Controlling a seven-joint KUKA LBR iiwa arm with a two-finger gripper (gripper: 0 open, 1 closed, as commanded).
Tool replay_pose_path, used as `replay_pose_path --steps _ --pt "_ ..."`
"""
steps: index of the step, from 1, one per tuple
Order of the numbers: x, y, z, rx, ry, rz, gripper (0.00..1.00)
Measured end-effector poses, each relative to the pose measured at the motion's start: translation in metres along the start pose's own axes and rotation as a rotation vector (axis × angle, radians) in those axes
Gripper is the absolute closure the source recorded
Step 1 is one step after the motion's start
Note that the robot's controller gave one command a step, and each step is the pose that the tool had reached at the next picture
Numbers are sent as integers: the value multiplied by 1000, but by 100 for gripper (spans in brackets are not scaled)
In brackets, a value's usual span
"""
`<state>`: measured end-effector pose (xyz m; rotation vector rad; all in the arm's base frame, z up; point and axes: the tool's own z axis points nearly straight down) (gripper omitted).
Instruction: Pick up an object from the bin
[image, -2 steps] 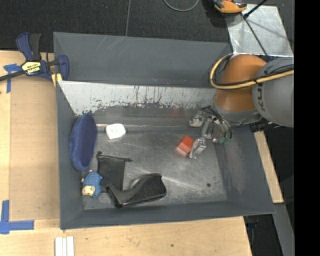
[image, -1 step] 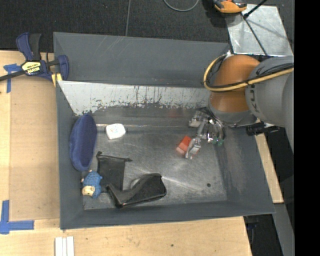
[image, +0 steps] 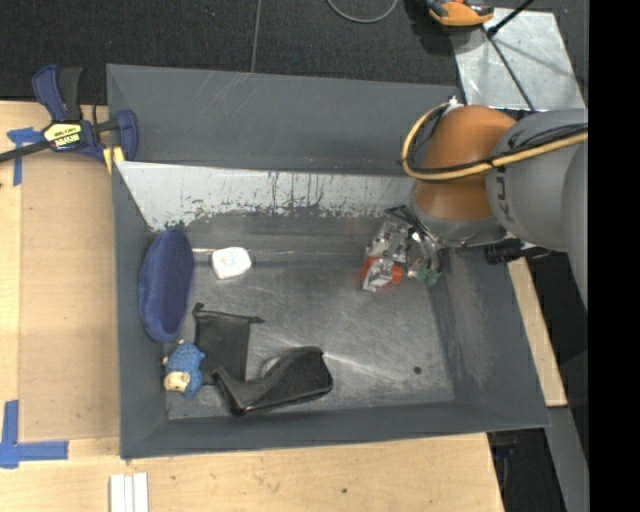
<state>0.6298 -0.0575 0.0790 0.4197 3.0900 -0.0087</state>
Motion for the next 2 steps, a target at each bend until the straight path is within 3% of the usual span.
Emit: replay_pose_path --steps 1,2 --pt "-5 0 -79 -4 11 1 100" --pt "-7 0 -87 -3 17 0 100"
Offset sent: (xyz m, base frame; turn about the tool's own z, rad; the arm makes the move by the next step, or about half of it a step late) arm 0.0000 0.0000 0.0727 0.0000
